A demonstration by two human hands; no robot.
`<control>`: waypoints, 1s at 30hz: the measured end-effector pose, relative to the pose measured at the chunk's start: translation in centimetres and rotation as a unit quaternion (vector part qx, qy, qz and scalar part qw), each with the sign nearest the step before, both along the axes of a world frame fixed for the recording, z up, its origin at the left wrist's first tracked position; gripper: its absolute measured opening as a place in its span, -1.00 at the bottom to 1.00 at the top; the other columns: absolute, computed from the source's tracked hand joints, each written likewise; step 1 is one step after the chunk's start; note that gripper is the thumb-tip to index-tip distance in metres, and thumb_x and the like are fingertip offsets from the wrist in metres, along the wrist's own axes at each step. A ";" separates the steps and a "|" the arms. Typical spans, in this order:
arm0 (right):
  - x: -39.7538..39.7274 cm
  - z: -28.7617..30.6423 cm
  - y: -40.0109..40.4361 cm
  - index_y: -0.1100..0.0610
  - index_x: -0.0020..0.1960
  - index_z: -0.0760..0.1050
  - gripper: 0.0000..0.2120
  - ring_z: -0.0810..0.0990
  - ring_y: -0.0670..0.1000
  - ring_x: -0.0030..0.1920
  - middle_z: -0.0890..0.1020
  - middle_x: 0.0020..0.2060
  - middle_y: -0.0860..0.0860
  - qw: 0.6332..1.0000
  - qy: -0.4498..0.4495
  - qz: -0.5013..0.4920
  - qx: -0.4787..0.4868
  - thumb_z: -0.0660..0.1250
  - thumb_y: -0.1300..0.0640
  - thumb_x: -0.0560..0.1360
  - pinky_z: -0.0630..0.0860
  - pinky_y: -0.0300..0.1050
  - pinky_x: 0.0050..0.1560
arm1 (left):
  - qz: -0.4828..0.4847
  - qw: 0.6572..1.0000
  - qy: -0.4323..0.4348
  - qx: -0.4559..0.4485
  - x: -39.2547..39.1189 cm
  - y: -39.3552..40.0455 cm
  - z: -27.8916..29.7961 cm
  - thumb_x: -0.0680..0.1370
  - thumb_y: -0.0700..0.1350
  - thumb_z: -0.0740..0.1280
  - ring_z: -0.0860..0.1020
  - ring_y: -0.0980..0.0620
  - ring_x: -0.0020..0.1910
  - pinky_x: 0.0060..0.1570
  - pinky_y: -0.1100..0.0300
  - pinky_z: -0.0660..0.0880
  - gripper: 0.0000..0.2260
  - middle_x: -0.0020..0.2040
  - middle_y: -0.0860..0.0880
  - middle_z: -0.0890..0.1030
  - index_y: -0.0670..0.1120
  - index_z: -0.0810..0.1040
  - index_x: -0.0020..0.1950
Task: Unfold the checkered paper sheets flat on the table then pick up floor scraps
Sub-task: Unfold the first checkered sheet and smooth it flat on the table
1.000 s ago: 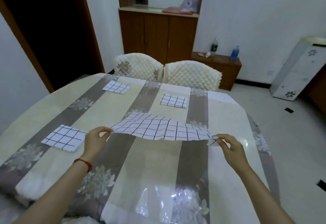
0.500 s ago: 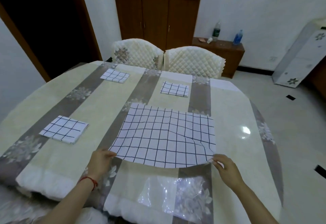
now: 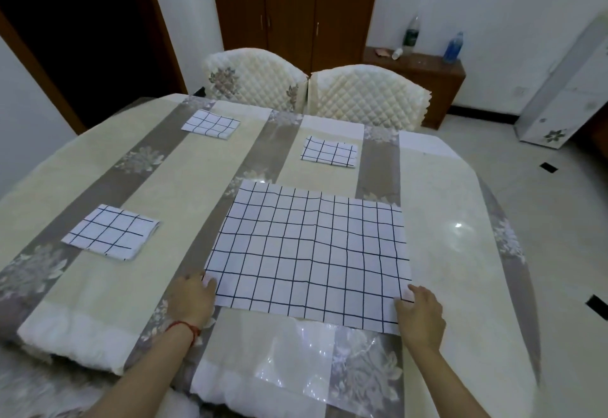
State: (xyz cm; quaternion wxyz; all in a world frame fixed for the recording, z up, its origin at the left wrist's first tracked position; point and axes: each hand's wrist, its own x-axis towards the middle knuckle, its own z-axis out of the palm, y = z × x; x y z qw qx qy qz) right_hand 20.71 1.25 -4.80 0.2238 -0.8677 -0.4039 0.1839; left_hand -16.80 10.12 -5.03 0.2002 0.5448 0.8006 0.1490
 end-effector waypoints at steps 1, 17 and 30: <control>-0.3 -0.3 0.1 0.12 0.40 0.28 -0.55 0.21 0.12 0.44 0.25 0.46 0.11 0.998 -0.031 0.056 -0.018 0.21 0.06 0.54 0.16 0.06 0.40 | -0.032 0.998 0.047 -0.008 0.2 0.0 -0.4 0.53 -0.05 0.26 0.40 -0.29 0.26 0.24 -0.08 0.37 -0.63 0.27 -0.31 0.46 -0.23 0.46 0.26; -1.7 -4.1 -2.4 -0.06 0.39 -0.45 -0.43 -0.40 -0.11 0.43 -0.38 0.43 -0.09 0.961 -0.123 0.214 -0.124 -0.17 -0.17 0.58 -0.36 -0.10 0.44 | -0.260 0.958 0.118 -0.014 1.3 -1.3 -5.5 0.37 0.40 -0.46 -0.25 0.07 0.49 0.45 0.04 -0.33 -0.23 0.50 0.04 -0.25 0.03 -0.22 0.47; -2.4 -3.3 -5.2 -0.06 0.39 -0.43 -0.44 -0.40 -0.09 0.44 -0.34 0.47 -0.04 0.960 -0.115 0.216 -0.134 -0.15 -0.17 0.58 -0.35 -0.09 0.46 | -0.260 0.958 0.117 -0.028 0.9 -2.8 -4.9 0.33 0.43 -0.48 -0.26 0.07 0.48 0.47 -0.01 -0.29 -0.18 0.49 0.05 -0.25 0.00 -0.24 0.47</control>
